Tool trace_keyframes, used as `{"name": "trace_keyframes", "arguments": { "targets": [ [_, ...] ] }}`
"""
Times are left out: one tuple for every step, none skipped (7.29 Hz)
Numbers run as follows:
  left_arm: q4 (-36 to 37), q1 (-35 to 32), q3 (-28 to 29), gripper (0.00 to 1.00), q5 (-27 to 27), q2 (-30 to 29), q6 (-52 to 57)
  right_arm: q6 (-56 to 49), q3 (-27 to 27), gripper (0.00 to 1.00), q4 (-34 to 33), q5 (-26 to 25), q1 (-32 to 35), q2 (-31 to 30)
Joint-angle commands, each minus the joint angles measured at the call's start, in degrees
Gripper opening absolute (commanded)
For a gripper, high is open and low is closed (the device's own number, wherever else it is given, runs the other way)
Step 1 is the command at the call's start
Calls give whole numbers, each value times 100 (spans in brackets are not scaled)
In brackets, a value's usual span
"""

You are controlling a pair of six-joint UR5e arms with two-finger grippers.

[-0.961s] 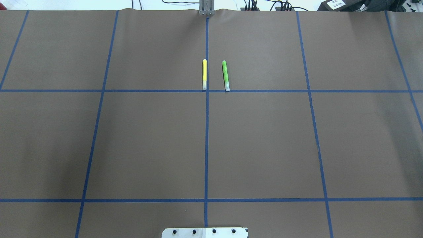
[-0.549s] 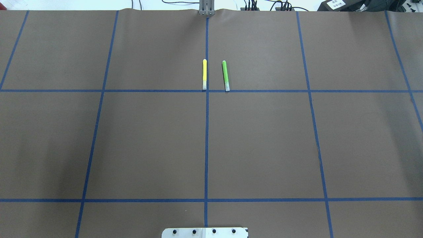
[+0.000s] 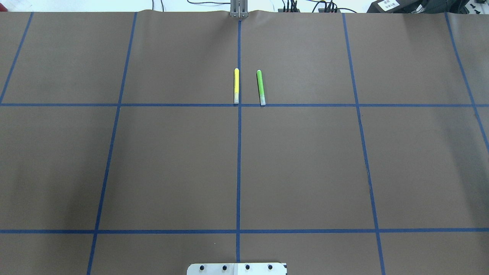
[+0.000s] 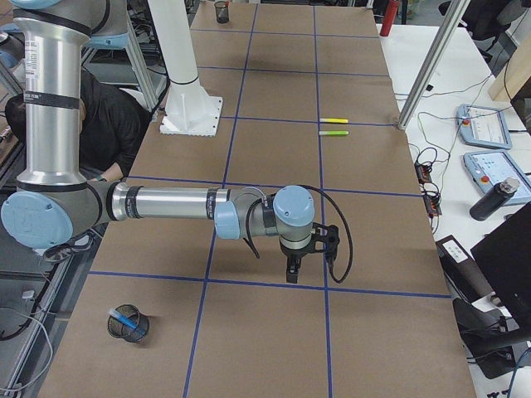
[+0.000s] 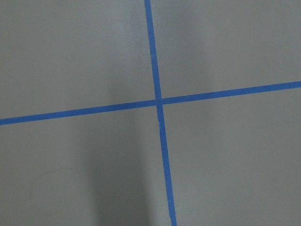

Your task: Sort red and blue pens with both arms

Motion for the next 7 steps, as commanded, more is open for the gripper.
{"name": "trace_keyframes", "arguments": {
  "targets": [
    [3, 0, -5, 100, -1, 5, -9, 1, 15, 100, 0, 4, 0, 12],
    [3, 0, -5, 100, -1, 13, -9, 1, 15, 100, 0, 22, 0, 12],
    [3, 8, 3, 100, -1, 5, -18, 1, 41, 100, 0, 30, 9, 12],
    [-5, 9, 29, 100, -1, 5, -18, 1, 59, 100, 0, 31, 0, 3],
    [-14, 9, 82, 100, -1, -4, -18, 1, 50, 100, 0, 22, 0, 3],
    [-32, 9, 126, 100, -9, -4, 0, 1, 50, 100, 0, 22, 9, 3],
    [-32, 9, 144, 100, -9, -13, 0, 1, 50, 100, 0, 22, 0, 3]
  ]
}}
